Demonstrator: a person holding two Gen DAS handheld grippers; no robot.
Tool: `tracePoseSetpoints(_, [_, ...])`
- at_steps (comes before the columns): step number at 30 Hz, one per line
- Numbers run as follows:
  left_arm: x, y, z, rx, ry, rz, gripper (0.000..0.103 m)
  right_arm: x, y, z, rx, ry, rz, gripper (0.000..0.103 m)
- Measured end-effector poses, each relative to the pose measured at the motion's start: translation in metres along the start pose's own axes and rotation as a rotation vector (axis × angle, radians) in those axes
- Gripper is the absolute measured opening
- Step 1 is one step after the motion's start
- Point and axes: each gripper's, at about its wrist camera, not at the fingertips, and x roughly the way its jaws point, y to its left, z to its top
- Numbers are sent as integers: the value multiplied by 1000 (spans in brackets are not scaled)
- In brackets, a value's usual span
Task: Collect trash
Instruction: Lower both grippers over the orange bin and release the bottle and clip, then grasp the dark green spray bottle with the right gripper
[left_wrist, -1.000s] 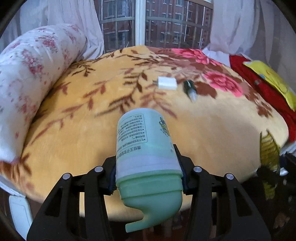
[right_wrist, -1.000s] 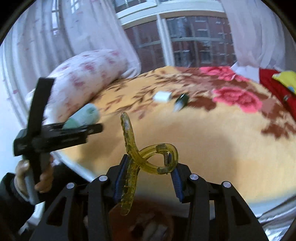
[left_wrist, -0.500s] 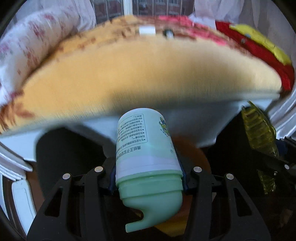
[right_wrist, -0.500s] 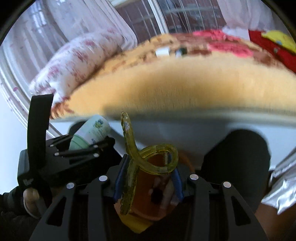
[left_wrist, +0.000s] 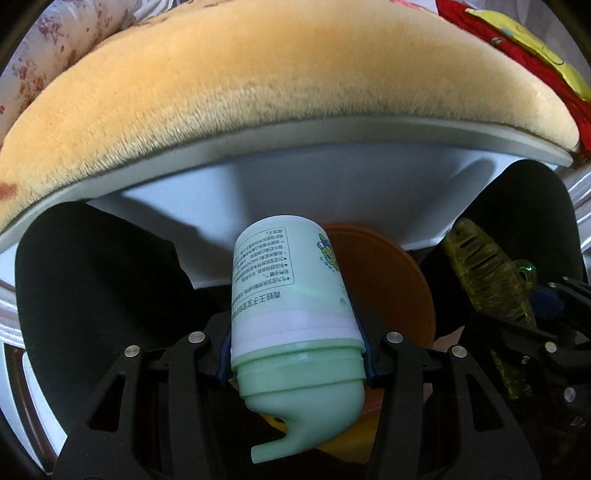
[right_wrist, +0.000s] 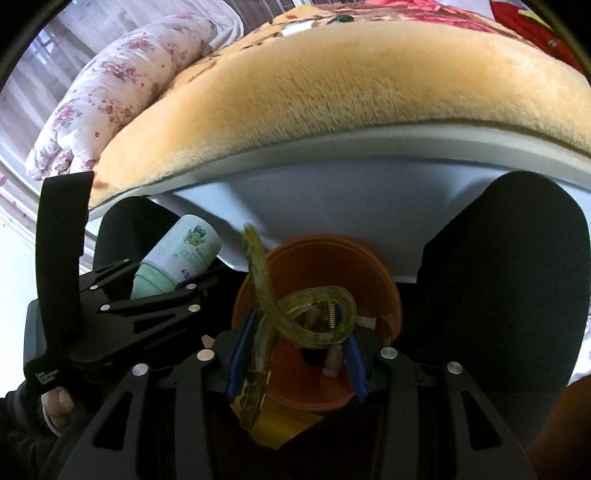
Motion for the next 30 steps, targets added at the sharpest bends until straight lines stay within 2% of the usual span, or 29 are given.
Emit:
tracePoseSetpoints(1, [1,0,0,-1,9,2,60,1,-2,2,6,1,-4,59])
tracePoseSetpoints(2, [3,1,2,-3,15,7,77,0,-4,2,12,-6,-10,68])
tracePoseSetpoints(3, [2,2,1,-11,10,7,82,-2,-4,1,16,-17,-16,68])
tracePoseSetpoints(12, [-13,13,-3,-27,-23,-19,83,-25,-8,-2,41,-119,-19,68])
tracePoseSetpoints(16, [-35,7,-1,-12,-108,-34,83,-54,-8,5,20,-207,0,68])
tracePoseSetpoints(19, [-64,14,5,10,-202,-43,83,-77,-4,28,-9,-250,39,68])
tracePoseSetpoints(22, [-85,20,19,24,-265,-41,83,-93,-5,75,-41,-285,41,68])
tracePoseSetpoints(25, [-97,27,41,20,-312,-42,83,-89,-12,142,-49,-290,43,68])
tracePoseSetpoints(28, [-95,35,64,-21,-338,-39,83,-65,-31,217,42,-252,75,66])
tracePoseSetpoints(30, [-87,41,74,-56,-339,-68,83,-43,-40,264,95,-226,63,65])
